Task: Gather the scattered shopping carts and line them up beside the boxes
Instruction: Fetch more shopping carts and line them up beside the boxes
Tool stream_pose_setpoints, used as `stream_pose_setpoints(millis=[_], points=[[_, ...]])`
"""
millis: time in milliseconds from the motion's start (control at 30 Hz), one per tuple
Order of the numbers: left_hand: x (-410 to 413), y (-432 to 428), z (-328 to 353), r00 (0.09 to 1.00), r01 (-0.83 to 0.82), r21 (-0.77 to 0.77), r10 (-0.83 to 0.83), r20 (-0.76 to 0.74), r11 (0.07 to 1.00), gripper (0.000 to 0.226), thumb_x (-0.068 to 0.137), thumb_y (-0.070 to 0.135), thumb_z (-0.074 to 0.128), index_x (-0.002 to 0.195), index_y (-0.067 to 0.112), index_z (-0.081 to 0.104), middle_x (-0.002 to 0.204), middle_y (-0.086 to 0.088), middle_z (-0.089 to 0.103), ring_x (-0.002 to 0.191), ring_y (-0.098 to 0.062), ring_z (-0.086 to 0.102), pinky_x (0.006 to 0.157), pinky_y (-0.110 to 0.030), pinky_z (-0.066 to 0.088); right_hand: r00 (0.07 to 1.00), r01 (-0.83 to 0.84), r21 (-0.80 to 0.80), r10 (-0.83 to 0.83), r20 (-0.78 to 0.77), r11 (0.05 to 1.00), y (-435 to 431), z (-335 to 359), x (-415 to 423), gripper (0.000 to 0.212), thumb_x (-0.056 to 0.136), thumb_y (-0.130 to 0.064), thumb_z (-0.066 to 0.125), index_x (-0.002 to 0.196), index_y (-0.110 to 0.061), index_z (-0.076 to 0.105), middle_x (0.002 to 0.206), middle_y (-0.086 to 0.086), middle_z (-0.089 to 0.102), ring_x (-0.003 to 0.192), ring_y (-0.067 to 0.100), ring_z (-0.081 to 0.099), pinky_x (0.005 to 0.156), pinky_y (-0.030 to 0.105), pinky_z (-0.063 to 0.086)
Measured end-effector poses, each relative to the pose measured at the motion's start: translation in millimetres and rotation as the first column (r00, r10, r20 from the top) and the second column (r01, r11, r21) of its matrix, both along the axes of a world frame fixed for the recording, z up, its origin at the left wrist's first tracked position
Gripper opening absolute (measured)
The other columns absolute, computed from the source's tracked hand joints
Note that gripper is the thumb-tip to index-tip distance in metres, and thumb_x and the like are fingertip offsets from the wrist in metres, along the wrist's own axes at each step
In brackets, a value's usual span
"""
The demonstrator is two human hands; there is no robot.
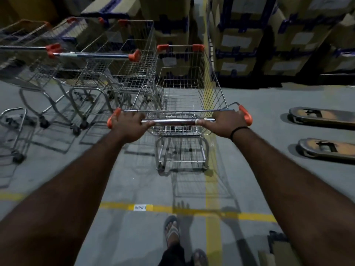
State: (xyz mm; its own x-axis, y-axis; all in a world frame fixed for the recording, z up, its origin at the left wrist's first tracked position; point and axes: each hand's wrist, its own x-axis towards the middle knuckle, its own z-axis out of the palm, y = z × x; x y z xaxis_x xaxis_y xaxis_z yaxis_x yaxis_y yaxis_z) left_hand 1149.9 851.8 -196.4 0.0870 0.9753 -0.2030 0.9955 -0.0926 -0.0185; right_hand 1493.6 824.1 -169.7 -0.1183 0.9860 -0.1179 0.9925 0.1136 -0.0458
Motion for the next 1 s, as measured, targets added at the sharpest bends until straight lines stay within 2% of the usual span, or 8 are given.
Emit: stream_pose_setpoints(millis=[133,267,400,533,733,833,1000], points=[[-3,-23,-6,1.000,-0.016,-0.020,0.016,0.012,1.000,0.108,0.068,0.099,-0.007,0.143,0.039,0.044,0.156,-0.008,0.042,0.148,-0.035,0.030,0.119,-0.064,0.005,1.000,-0.002,-0.003,0.002,0.002,1.000,-28,0,-1,0.090,0.080,-0.092,0.021,0.112,-0.024,0.070,0.103,0.005,0.072,0.104,0.027,0.064,0.098,0.043,0.038],[-3,-50,-5,0.999,-0.017,0.006,0.017,0.034,1.000,0.107,0.070,0.098,-0.004,0.141,0.036,0.048,0.154,-0.007,0.045,0.146,-0.031,0.035,0.120,-0.061,0.000,1.000,0.007,-0.007,-0.007,-0.005,1.000,-54,2,-2,0.085,0.080,-0.092,0.022,0.104,-0.025,0.069,0.098,0.005,0.070,0.102,0.027,0.064,0.095,0.042,0.042],[-7,-72,-2,0.997,-0.025,-0.016,0.026,0.069,1.000,0.115,0.063,0.101,-0.005,0.139,0.034,0.050,0.151,-0.010,0.047,0.143,-0.033,0.037,0.119,-0.061,0.012,1.000,0.018,-0.024,-0.018,0.010,1.000,-78,1,-9,0.092,0.079,-0.093,0.019,0.114,-0.023,0.069,0.108,0.005,0.072,0.106,0.027,0.064,0.098,0.043,0.040],[-10,-95,4,1.000,0.016,0.003,-0.016,0.025,1.000,0.104,0.071,0.099,0.005,0.139,0.034,0.050,0.151,-0.008,0.047,0.140,-0.032,0.041,0.119,-0.061,0.012,0.999,0.042,-0.009,-0.041,0.024,0.999,-101,0,-16,0.091,0.080,-0.093,0.018,0.113,-0.025,0.069,0.107,0.004,0.073,0.104,0.025,0.065,0.094,0.041,0.040],[-19,-117,8,0.998,0.052,0.008,-0.052,0.028,0.999,0.111,0.062,0.101,-0.001,0.126,0.031,0.057,0.144,-0.009,0.054,0.138,-0.034,0.044,0.118,-0.060,0.014,0.997,0.080,-0.003,-0.080,-0.003,0.997,-131,3,-29,0.084,0.082,-0.090,0.022,0.099,-0.022,0.068,0.098,0.004,0.071,0.100,0.026,0.065,0.093,0.041,0.041],[-22,-127,8,0.997,0.082,0.040,-0.082,0.005,0.996,0.100,0.071,0.097,0.005,0.120,0.030,0.060,0.136,-0.010,0.059,0.134,-0.033,0.049,0.120,-0.059,0.008,0.996,0.092,0.000,-0.092,-0.004,0.996,-145,5,-33,0.081,0.083,-0.089,0.023,0.094,-0.023,0.068,0.097,0.004,0.071,0.102,0.026,0.065,0.099,0.044,0.039],[-26,-144,7,0.995,0.096,0.067,-0.097,0.012,0.993,0.085,0.078,0.093,0.013,0.108,0.030,0.062,0.124,-0.008,0.066,0.125,-0.029,0.056,0.120,-0.059,0.012,0.992,0.124,0.000,-0.124,0.029,0.992,-166,11,-41,0.084,0.085,-0.088,0.023,0.110,-0.023,0.069,0.108,0.003,0.072,0.111,0.023,0.063,0.109,0.046,0.028]])
